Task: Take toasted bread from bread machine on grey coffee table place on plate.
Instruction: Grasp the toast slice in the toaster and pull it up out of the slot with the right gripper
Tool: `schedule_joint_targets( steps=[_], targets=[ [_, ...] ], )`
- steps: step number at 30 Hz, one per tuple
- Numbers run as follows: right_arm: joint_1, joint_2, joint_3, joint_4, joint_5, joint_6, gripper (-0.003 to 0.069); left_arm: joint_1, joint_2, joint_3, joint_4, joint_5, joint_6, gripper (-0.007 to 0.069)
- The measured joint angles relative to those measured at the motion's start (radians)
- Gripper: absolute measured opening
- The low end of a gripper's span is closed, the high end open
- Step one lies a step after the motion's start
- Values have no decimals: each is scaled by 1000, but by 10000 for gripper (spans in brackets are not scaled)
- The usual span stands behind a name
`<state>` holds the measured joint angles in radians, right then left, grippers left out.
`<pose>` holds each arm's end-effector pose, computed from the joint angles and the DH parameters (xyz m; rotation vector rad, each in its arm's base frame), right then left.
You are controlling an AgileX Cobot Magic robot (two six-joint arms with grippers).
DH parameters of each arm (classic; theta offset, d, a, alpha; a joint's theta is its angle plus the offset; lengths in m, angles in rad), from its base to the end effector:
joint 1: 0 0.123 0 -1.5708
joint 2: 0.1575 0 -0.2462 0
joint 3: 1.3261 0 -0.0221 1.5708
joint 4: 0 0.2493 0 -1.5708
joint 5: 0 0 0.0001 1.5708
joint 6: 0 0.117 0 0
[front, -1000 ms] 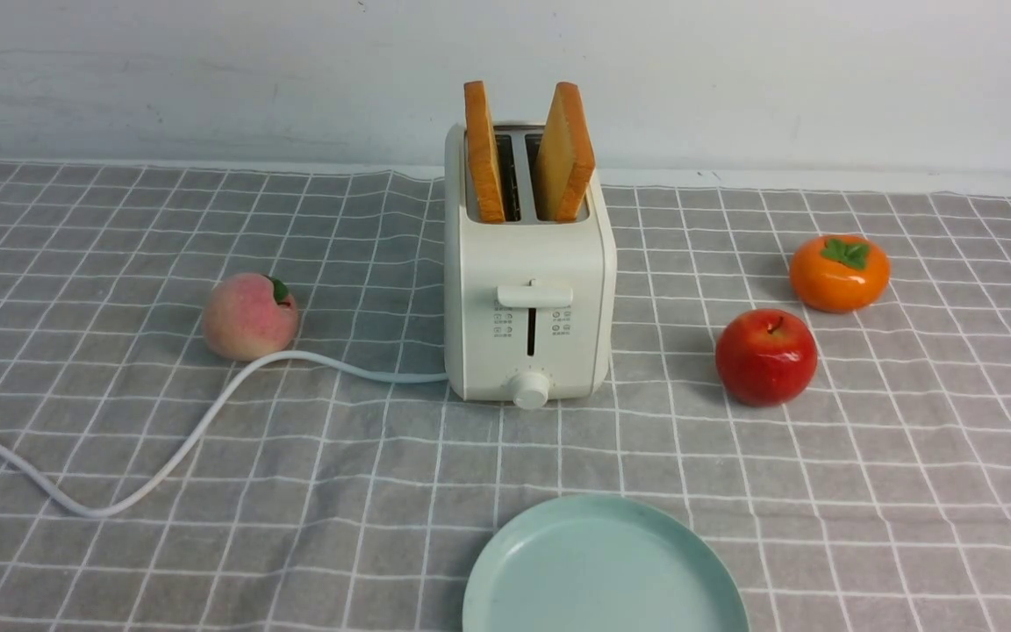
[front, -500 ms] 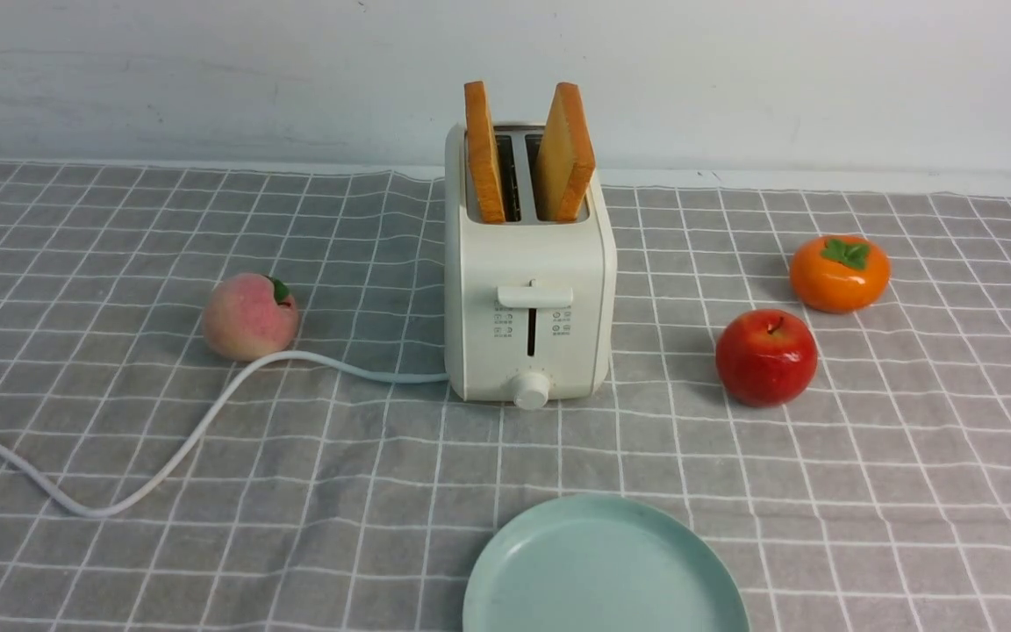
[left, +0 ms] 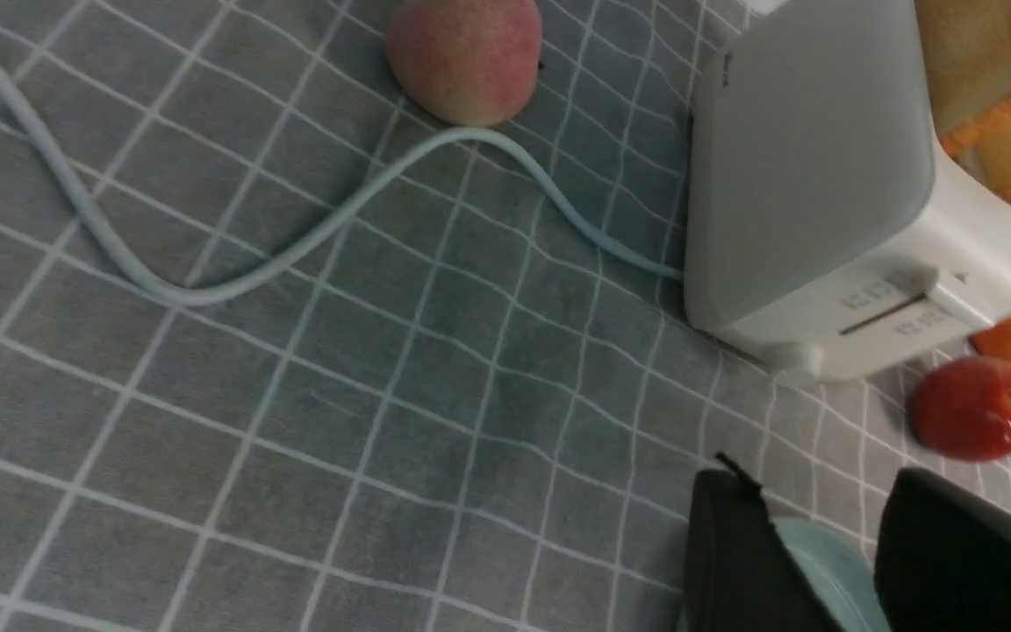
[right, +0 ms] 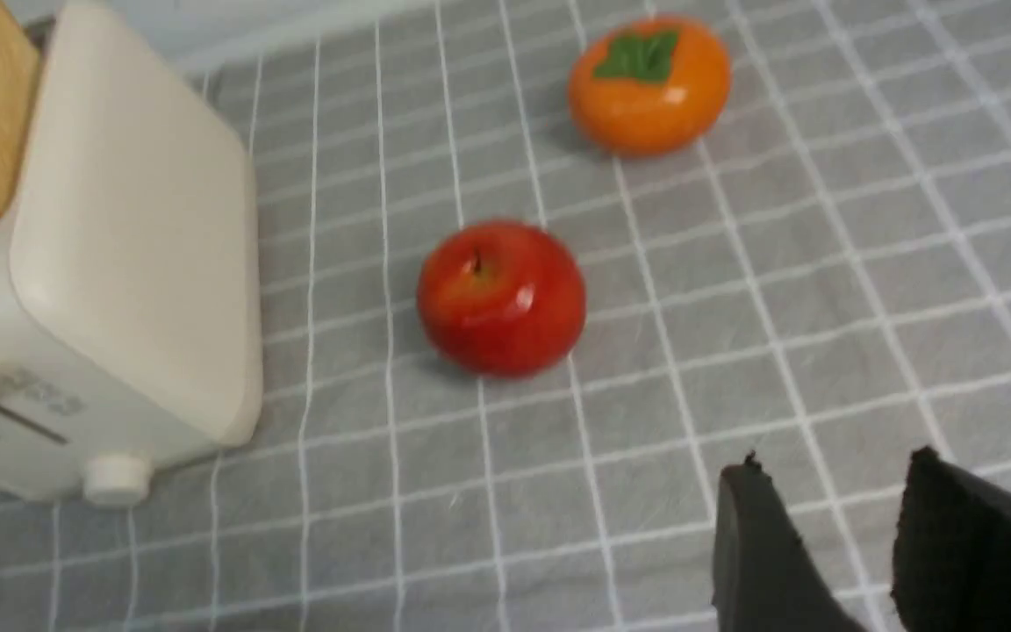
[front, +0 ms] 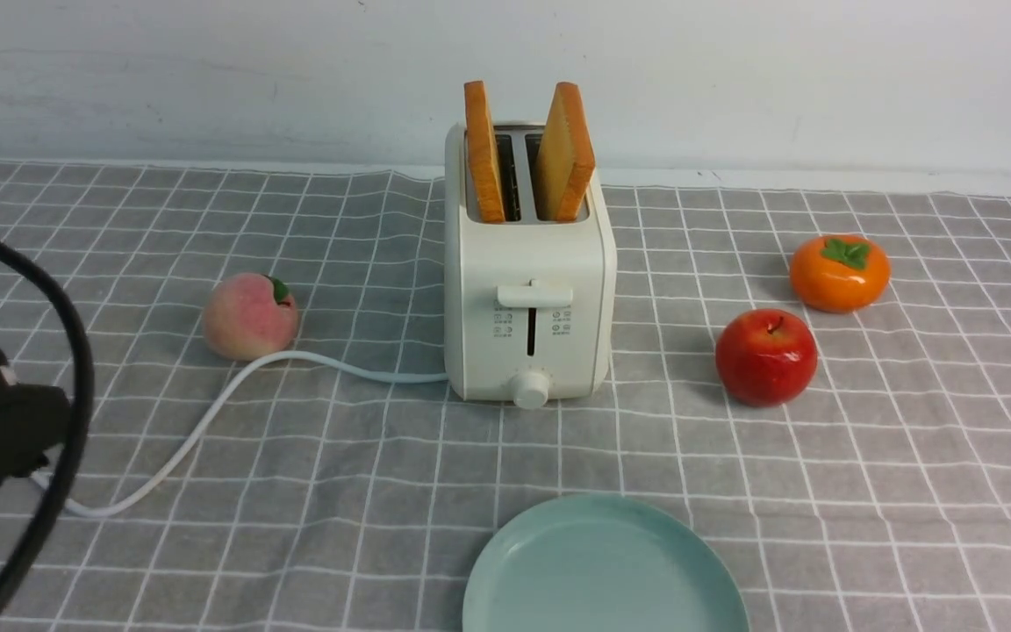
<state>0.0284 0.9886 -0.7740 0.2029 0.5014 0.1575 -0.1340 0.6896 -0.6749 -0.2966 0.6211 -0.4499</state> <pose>0.2429 0.0183 0.2698 0.2832 2.1865 0.3108 0.1793 -0.0443 0.2895 -0.4943 2.1059 -0.6686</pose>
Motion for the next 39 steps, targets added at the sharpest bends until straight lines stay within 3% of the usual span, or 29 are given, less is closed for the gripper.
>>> schedule_joint_targets(
  steps=[3, 8, 11, 17, 21, 26, 31, 34, 35, 36, 39],
  targets=[
    [62, 171, -194, 97, 148, -79, 240, -116, 7, -3, -106, -4, 169, 238],
    [168, 372, -432, 240, 163, -157, 247, -195, 57, -59, -139, -12, 372, 238],
    [227, 451, -519, 279, 130, -188, 260, -201, 85, -100, -140, -13, 405, 238],
    [363, 700, -759, 309, 4, -217, 358, -200, 119, -159, -142, -22, 425, 238],
    [372, 819, -845, 310, -94, -223, 418, -200, 119, -162, -142, -23, 425, 238],
    [371, 914, -859, 310, -239, -230, 427, -200, 119, -162, -142, -23, 426, 238],
    [371, 963, -859, 314, -309, -238, 385, -200, 119, -162, -142, -23, 426, 238],
    [371, 973, -859, 325, -331, -241, 262, -200, 119, -162, -142, -23, 426, 238],
    [371, 973, -859, 325, -331, -241, 262, -200, 119, -162, -142, -23, 426, 238],
    [371, 969, -859, 332, -329, -241, 158, -200, 119, -162, -142, -23, 426, 238],
    [371, 954, -859, 337, -312, -241, 91, -200, 119, -162, -143, -23, 426, 238]
  ],
)
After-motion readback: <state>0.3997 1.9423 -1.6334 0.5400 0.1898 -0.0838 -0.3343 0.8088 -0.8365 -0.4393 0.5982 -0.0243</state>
